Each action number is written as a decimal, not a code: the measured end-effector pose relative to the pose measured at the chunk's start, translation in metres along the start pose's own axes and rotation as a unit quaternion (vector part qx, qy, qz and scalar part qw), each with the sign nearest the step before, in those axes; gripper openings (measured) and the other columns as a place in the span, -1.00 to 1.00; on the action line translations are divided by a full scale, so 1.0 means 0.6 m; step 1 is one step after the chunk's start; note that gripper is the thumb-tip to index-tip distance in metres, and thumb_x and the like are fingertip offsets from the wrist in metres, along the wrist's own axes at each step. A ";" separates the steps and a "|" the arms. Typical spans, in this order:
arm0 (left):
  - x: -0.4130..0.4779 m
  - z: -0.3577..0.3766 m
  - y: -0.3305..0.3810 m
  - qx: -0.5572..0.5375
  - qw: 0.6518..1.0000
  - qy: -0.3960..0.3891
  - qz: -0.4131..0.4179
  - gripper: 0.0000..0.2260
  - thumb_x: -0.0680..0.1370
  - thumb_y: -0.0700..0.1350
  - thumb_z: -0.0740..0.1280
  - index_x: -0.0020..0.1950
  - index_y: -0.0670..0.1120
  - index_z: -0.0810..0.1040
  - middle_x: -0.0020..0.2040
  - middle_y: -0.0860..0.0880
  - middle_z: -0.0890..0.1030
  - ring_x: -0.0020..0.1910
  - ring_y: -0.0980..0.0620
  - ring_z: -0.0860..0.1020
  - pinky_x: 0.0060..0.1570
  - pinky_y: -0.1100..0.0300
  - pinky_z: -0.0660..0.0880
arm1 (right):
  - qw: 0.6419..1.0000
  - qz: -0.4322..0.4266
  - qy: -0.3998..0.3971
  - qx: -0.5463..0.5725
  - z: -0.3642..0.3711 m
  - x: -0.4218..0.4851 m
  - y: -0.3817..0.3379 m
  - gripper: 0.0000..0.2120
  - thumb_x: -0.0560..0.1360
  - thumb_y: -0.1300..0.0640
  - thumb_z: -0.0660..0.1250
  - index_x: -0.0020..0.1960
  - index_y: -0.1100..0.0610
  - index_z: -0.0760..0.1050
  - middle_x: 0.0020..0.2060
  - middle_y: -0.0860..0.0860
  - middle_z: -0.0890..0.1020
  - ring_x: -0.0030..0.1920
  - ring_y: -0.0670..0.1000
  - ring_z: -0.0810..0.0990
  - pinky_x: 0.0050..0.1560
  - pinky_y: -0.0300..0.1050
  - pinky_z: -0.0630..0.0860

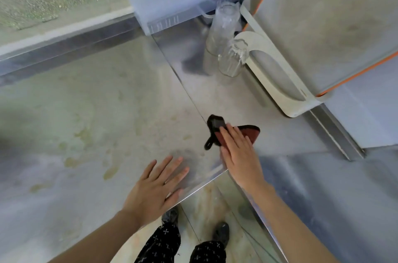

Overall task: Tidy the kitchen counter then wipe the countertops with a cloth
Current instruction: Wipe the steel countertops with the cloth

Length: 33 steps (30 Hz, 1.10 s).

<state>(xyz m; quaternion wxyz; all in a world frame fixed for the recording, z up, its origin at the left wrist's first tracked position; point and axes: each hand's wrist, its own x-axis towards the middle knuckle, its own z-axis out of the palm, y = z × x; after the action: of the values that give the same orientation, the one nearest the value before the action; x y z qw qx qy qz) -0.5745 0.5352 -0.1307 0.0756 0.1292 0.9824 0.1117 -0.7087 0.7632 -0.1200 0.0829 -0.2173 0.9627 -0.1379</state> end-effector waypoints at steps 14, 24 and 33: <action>-0.003 -0.002 -0.001 -0.015 0.999 0.033 -0.011 -0.58 0.61 0.11 -0.02 0.37 0.01 0.40 0.38 -0.06 0.43 0.42 -0.03 0.25 0.37 -0.06 0.17 | 0.990 -0.138 -0.025 -0.021 0.013 0.029 -0.053 -0.57 0.58 -0.01 0.04 0.43 -0.01 0.27 0.43 0.00 0.32 0.43 0.05 0.29 0.39 0.10 0.25; -0.001 0.000 0.009 0.005 0.987 0.035 -0.154 -0.55 0.56 0.11 0.06 0.44 0.07 0.29 0.49 -0.07 0.24 0.48 -0.05 0.14 0.40 -0.15 0.12 | 0.988 -0.114 -0.017 0.108 0.024 0.106 -0.093 -0.60 0.56 0.11 0.11 0.40 0.02 0.33 0.45 0.02 0.28 0.45 0.08 0.23 0.40 0.11 0.12; 0.010 -0.003 0.017 -0.004 0.955 0.054 -0.292 -0.54 0.57 0.19 -0.04 0.44 0.12 0.28 0.48 -0.10 0.26 0.47 -0.09 0.16 0.36 -0.18 0.12 | 0.990 -0.115 -0.031 0.071 -0.002 0.300 -0.087 -0.58 0.60 0.03 0.08 0.45 0.03 0.25 0.49 0.07 0.19 0.48 0.18 0.12 0.43 0.24 0.11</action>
<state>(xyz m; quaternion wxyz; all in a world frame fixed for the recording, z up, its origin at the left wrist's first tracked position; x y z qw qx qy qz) -0.5783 0.5461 -0.1272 0.0521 -0.1693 0.9796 0.0953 -0.8488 0.6389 -0.1213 0.1117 -0.3248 0.9159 -0.2079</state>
